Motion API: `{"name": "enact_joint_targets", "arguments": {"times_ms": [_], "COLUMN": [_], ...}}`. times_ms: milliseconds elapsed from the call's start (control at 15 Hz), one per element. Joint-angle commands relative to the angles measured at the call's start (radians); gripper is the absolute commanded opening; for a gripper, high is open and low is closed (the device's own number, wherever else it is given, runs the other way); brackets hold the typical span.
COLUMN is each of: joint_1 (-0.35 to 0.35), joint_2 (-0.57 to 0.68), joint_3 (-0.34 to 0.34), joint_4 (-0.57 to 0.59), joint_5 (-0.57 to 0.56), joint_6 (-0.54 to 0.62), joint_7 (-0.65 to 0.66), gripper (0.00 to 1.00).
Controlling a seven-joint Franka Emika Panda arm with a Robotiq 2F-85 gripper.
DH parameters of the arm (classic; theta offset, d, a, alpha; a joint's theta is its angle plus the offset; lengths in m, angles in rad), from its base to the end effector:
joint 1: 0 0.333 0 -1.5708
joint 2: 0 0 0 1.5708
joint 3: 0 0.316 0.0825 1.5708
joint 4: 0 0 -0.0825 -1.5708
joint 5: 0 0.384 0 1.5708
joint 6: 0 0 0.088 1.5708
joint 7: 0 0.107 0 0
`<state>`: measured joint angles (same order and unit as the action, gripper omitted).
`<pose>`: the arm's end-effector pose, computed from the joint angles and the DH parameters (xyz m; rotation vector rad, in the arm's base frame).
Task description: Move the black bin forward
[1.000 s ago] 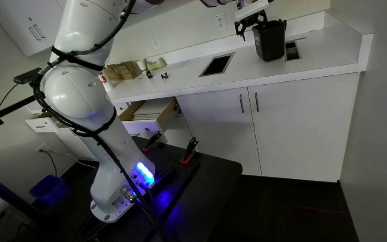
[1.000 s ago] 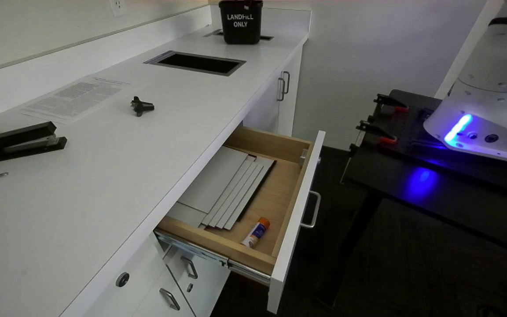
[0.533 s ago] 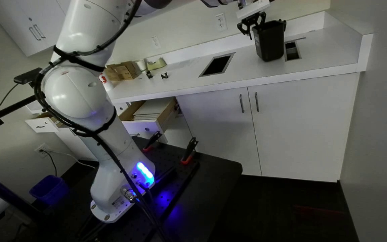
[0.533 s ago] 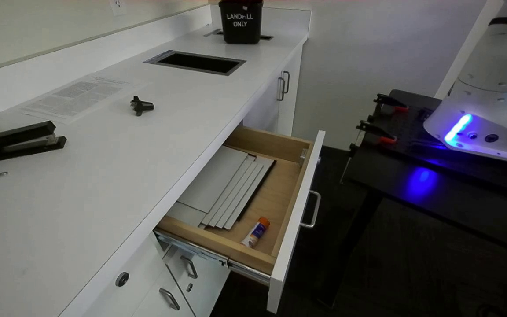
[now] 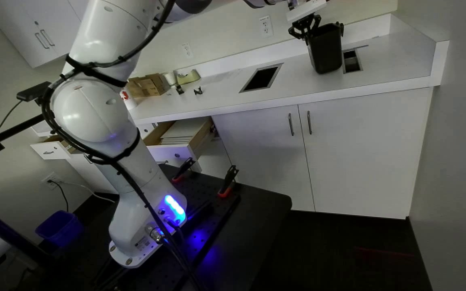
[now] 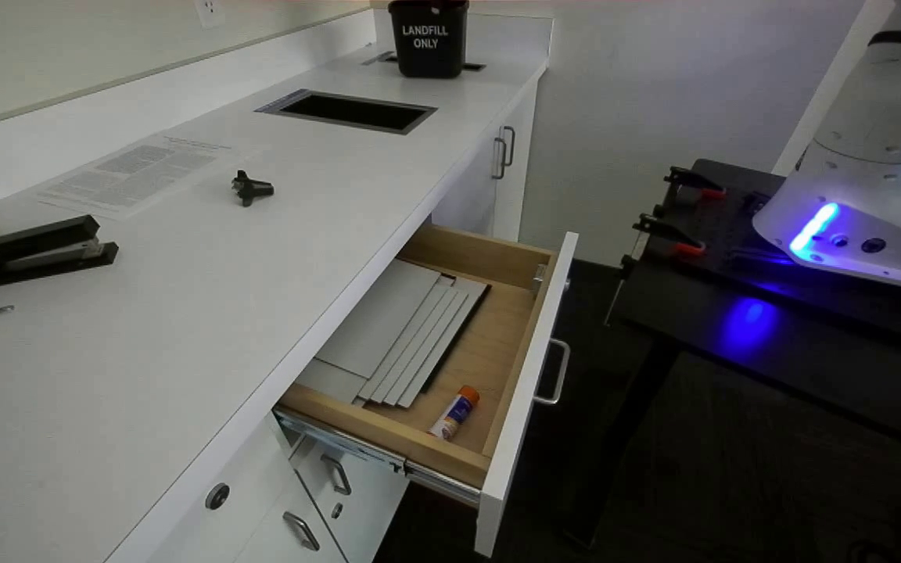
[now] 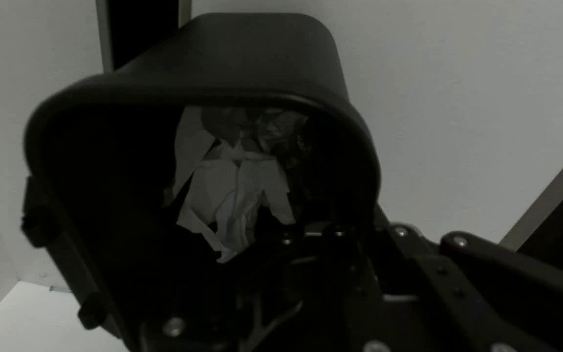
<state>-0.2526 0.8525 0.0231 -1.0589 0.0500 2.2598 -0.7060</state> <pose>0.7787 -0.1875 0.3580 2.9224 0.6543 0.5113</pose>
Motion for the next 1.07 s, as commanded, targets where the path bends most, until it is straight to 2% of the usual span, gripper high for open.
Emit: {"name": "enact_joint_targets", "arguments": {"times_ms": [0, 200, 600, 1000], "joint_1": [0.001, -0.018, -0.048, -0.046], "joint_2": [-0.010, -0.099, -0.279, -0.445], "joint_3": [0.005, 0.032, 0.067, 0.098], "joint_4": [0.017, -0.086, -0.291, -0.563], "joint_5": [-0.022, -0.005, 0.033, 0.136], "joint_6": [-0.043, -0.083, -0.122, 0.003], "joint_7": [-0.003, -0.057, -0.242, -0.496], "gripper": [0.02, 0.02, 0.02, 0.02]}}
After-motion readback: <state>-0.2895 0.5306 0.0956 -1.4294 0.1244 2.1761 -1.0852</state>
